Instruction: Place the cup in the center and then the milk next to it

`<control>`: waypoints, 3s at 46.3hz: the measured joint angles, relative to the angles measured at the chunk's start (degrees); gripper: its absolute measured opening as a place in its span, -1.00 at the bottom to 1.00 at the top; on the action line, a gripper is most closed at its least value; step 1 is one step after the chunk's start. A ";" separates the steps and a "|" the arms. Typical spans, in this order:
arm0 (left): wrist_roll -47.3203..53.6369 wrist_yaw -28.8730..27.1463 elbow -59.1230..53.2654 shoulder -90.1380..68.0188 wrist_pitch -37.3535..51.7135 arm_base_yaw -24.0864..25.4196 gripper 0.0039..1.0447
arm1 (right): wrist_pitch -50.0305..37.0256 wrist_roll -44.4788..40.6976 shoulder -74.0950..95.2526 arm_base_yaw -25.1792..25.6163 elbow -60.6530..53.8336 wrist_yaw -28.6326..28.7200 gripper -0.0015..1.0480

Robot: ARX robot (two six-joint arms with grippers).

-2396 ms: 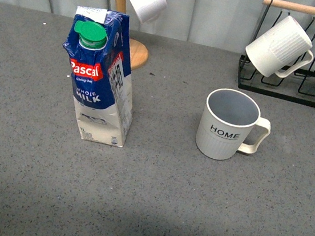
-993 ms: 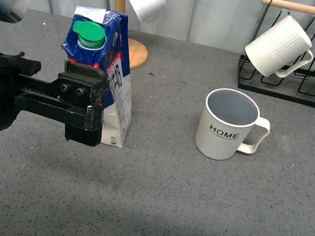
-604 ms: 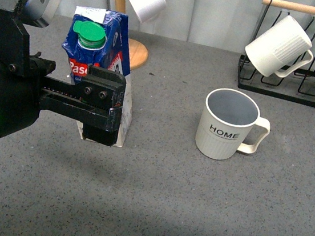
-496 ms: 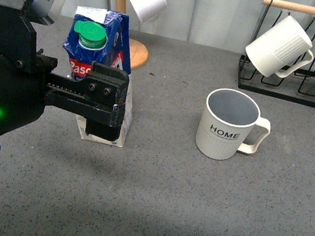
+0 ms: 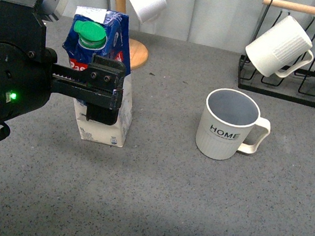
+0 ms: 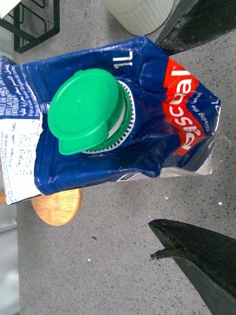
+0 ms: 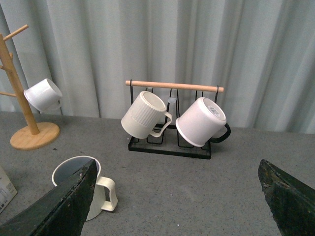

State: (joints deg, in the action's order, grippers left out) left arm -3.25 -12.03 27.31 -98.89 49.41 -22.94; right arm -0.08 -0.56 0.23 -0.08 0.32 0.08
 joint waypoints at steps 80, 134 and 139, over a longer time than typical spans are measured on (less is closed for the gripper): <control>-10.51 -6.03 17.55 -11.96 -4.39 -15.54 -0.90 | 0.00 0.00 0.00 0.00 0.00 0.00 0.83; 2.05 -15.61 -14.56 20.33 15.82 -6.32 -0.23 | 0.02 0.00 -0.02 0.00 0.00 0.02 0.83; 2.27 -12.76 -18.12 25.88 13.31 -2.16 -0.54 | 0.04 0.00 -0.02 0.00 0.00 0.00 0.83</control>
State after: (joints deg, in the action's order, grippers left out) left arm -0.97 -24.80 9.19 -73.01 62.72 -25.10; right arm -0.03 -0.56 0.21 -0.08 0.32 0.08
